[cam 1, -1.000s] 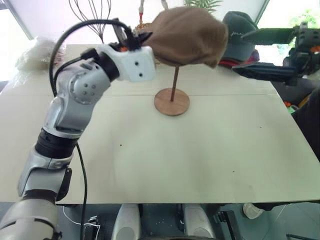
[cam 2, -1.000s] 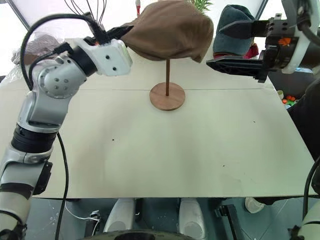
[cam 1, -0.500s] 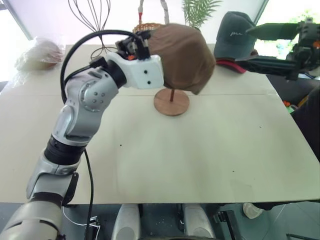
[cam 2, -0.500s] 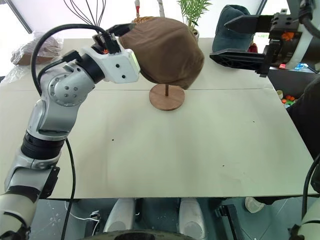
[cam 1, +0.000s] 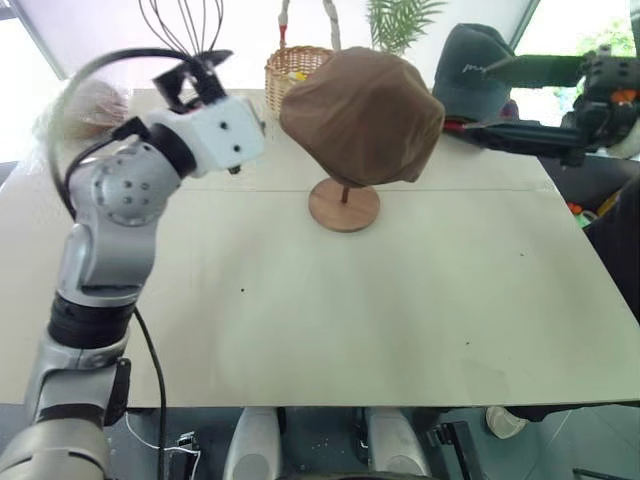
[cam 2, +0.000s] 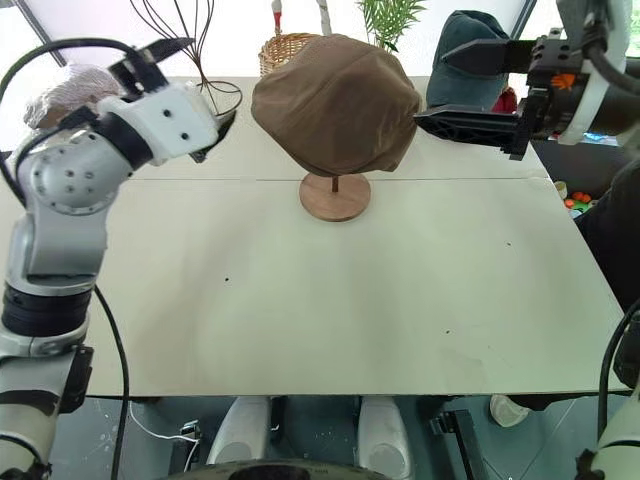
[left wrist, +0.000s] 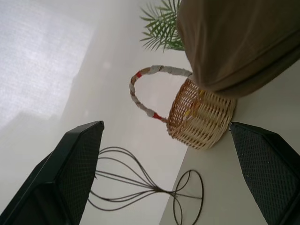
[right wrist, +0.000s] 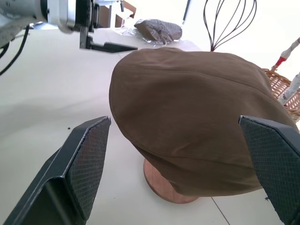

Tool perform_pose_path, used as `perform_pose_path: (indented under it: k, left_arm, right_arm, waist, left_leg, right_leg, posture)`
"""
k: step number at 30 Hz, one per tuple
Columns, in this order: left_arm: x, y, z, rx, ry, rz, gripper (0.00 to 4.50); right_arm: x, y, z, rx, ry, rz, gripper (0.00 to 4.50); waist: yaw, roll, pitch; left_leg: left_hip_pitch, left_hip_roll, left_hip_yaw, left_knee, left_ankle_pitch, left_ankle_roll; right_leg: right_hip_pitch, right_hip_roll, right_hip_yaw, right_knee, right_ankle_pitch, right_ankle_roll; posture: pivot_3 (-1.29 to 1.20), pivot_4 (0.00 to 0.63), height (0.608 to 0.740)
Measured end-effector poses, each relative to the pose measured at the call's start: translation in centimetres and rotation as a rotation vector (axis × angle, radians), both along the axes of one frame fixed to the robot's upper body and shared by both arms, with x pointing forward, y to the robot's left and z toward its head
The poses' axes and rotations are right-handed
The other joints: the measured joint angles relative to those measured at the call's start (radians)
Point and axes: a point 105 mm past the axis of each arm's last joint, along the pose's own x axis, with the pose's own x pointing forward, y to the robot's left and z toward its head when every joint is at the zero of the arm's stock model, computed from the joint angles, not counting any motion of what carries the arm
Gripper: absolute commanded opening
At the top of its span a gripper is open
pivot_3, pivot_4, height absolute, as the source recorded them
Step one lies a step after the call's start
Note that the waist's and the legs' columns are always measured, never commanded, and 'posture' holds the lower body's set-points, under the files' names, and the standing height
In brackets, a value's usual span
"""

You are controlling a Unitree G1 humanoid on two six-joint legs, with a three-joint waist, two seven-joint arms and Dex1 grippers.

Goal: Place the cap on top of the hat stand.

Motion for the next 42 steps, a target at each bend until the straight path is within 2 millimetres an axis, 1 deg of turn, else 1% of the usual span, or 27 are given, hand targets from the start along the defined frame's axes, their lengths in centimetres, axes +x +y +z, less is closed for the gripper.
perform_pose_path:
  k: [4, 6, 7, 9, 10, 11, 13, 14, 16, 19, 21, 23, 27, 28, 32, 34, 36, 39, 42]
  left_arm:
    - [0.2, 1.4, -0.1, -0.070, 0.085, -0.006, 4.47]
    - [0.2, 2.4, -0.6, -0.147, 0.190, -0.047, 4.47]
    - [0.1, 2.7, -0.9, -0.186, 0.249, -0.082, 4.47]
    - [-0.7, 4.1, -1.6, -0.302, 0.502, -0.197, 4.47]
    - [-1.2, 4.7, -1.3, -0.359, 0.590, -0.251, 4.47]
    - [-1.8, 4.8, -0.5, -0.412, 0.667, -0.325, 4.47]
    - [-3.3, 4.5, 1.8, -0.459, 0.749, -0.451, 4.47]
    - [-4.0, 4.4, 2.9, -0.468, 0.779, -0.505, 4.47]
    - [-4.9, 4.2, 4.1, -0.480, 0.849, -0.601, 4.47]
    - [-5.3, 4.1, 5.0, -0.500, 0.975, -0.704, 4.47]
    - [-5.3, 4.0, 5.2, -0.499, 1.032, -0.742, 4.47]
    - [-5.3, 3.8, 4.9, -0.481, 1.100, -0.770, 4.47]
    - [-4.8, 3.8, 3.4, -0.435, 1.188, -0.742, 4.47]
    - [-4.8, 3.8, 3.4, -0.429, 1.191, -0.743, 4.47]
    - [-4.5, 3.7, 3.9, -0.379, 1.165, -0.730, 4.47]
    - [-4.3, 3.8, 3.9, -0.368, 1.158, -0.726, 4.47]
    - [-4.1, 3.7, 3.6, -0.357, 1.163, -0.720, 4.47]
    - [-4.0, 3.8, 3.6, -0.350, 1.160, -0.716, 4.47]
    - [-3.9, 3.7, 3.6, -0.338, 1.161, -0.707, 4.47]
  right_arm:
    - [0.2, 0.5, -1.0, -0.065, -0.027, -0.008, 4.50]
    - [0.0, 1.1, -1.8, -0.114, -0.045, -0.004, 4.50]
    - [0.0, 1.4, -2.0, -0.132, -0.057, -0.008, 4.50]
    - [-0.8, 3.0, -2.5, -0.178, -0.110, 0.010, 4.50]
    - [-1.3, 3.9, -2.8, -0.199, -0.133, 0.031, 4.50]
    - [-1.7, 4.8, -3.0, -0.208, -0.159, 0.048, 4.50]
    - [-2.4, 6.3, -3.8, -0.233, -0.186, 0.075, 4.50]
    - [-2.6, 6.9, -4.3, -0.240, -0.197, 0.079, 4.50]
    - [-2.3, 7.5, -4.6, -0.228, -0.230, 0.041, 4.50]
    - [-0.8, 7.9, -4.9, -0.180, -0.283, -0.074, 4.50]
    - [0.0, 8.0, -5.2, -0.169, -0.308, -0.128, 4.50]
    - [0.6, 8.4, -5.6, -0.174, -0.365, -0.172, 4.50]
    - [1.0, 9.4, -8.0, -0.142, -0.381, -0.188, 4.50]
    - [1.0, 9.6, -8.3, -0.137, -0.383, -0.185, 4.50]
    - [0.5, 9.9, -8.4, -0.129, -0.469, -0.159, 4.50]
    - [0.5, 10.0, -8.2, -0.146, -0.560, -0.154, 4.50]
    - [0.8, 10.3, -8.4, -0.164, -0.639, -0.158, 4.50]
    - [1.4, 11.1, -8.9, -0.156, -0.722, -0.172, 4.50]
    - [1.3, 12.5, -9.4, -0.105, -0.763, -0.177, 4.50]
  waist:
    - [-0.002, 0.000, 0.000]
    - [-0.002, 0.000, 0.000]
    - [-0.003, 0.000, 0.000]
    - [-0.010, 0.000, 0.000]
    - [-0.015, 0.000, 0.000]
    - [-0.018, -0.001, 0.001]
    - [-0.018, -0.003, 0.001]
    - [-0.019, -0.002, 0.001]
    - [-0.021, -0.003, 0.001]
    - [-0.024, -0.003, 0.001]
    - [-0.024, -0.003, 0.001]
    - [-0.025, -0.003, 0.001]
    - [-0.025, -0.003, 0.001]
    - [-0.024, -0.003, 0.001]
    - [-0.024, -0.003, 0.001]
    - [-0.025, -0.003, 0.001]
    - [-0.026, -0.003, 0.001]
    - [-0.027, -0.003, 0.001]
    - [-0.027, -0.003, 0.001]
  left_leg:
    - [0.000, 0.000, 0.000, 0.000, 0.000, 0.000]
    - [0.000, 0.000, 0.000, 0.000, 0.000, 0.000]
    - [0.000, 0.000, 0.000, 0.000, 0.000, 0.000]
    - [0.000, 0.002, 0.000, -0.001, 0.000, 0.000]
    - [0.000, 0.003, 0.000, -0.001, 0.000, 0.000]
    - [0.000, 0.004, -0.001, -0.001, 0.000, 0.000]
    - [0.000, 0.004, -0.001, 0.000, 0.000, 0.000]
    - [0.000, 0.004, -0.001, 0.000, 0.000, 0.000]
    - [0.001, 0.004, -0.001, 0.001, 0.000, 0.000]
    - [0.002, 0.004, -0.001, 0.001, 0.000, 0.000]
    - [0.001, 0.004, -0.001, 0.000, 0.000, 0.000]
    - [0.001, 0.005, -0.001, 0.000, 0.000, 0.000]
    - [-0.001, 0.007, -0.001, -0.001, 0.000, 0.000]
    - [-0.001, 0.007, -0.001, -0.001, 0.000, 0.000]
    - [-0.002, 0.008, -0.001, 0.000, 0.000, 0.000]
    - [-0.001, 0.008, -0.001, 0.000, 0.000, 0.000]
    - [-0.001, 0.008, -0.001, 0.000, 0.000, 0.000]
    - [-0.001, 0.008, -0.001, 0.000, 0.000, 0.000]
    - [-0.001, 0.009, -0.001, -0.001, 0.000, 0.000]
  right_leg:
    - [0.000, 0.000, 0.000, 0.000, 0.000, 0.000]
    - [0.000, 0.000, 0.000, 0.000, 0.000, 0.000]
    - [0.000, 0.000, 0.000, 0.000, 0.000, 0.000]
    - [-0.001, 0.002, 0.000, 0.000, 0.000, 0.000]
    - [-0.001, 0.003, 0.000, 0.000, 0.000, 0.000]
    - [-0.001, 0.004, 0.000, 0.000, 0.000, 0.000]
    - [0.000, 0.004, 0.000, 0.000, -0.001, -0.001]
    - [0.001, 0.004, 0.000, -0.001, -0.001, -0.001]
    - [0.002, 0.004, 0.000, -0.001, 0.000, -0.001]
    - [0.001, 0.004, 0.000, 0.000, 0.000, -0.003]
    - [0.001, 0.004, 0.000, 0.000, 0.000, -0.003]
    - [0.000, 0.005, 0.000, 0.000, 0.000, -0.003]
    - [-0.002, 0.008, 0.000, 0.000, 0.000, -0.003]
    - [-0.002, 0.008, 0.000, 0.000, 0.000, -0.003]
    - [-0.002, 0.008, 0.001, 0.000, 0.000, -0.003]
    - [-0.002, 0.008, 0.001, 0.000, 0.000, -0.003]
    - [-0.002, 0.009, 0.001, 0.000, 0.000, -0.003]
    - [-0.002, 0.009, 0.002, 0.000, 0.000, -0.003]
    - [-0.003, 0.010, 0.002, 0.001, 0.000, -0.003]
  posture:
    - [0.00, 0.150, 0.728]
    - [0.00, 0.150, 0.728]
    - [0.00, 0.150, 0.728]
    - [0.00, 0.150, 0.728]
    - [0.00, 0.150, 0.728]
    - [0.00, 0.150, 0.728]
    - [0.00, 0.150, 0.728]
    - [0.00, 0.150, 0.728]
    - [0.00, 0.150, 0.728]
    - [0.00, 0.150, 0.728]
    - [0.00, 0.150, 0.728]
    - [0.00, 0.150, 0.728]
    - [0.00, 0.150, 0.728]
    - [0.00, 0.150, 0.728]
    - [0.00, 0.150, 0.728]
    - [0.00, 0.150, 0.728]
    - [0.00, 0.150, 0.728]
    - [0.00, 0.150, 0.728]
    - [0.00, 0.150, 0.728]
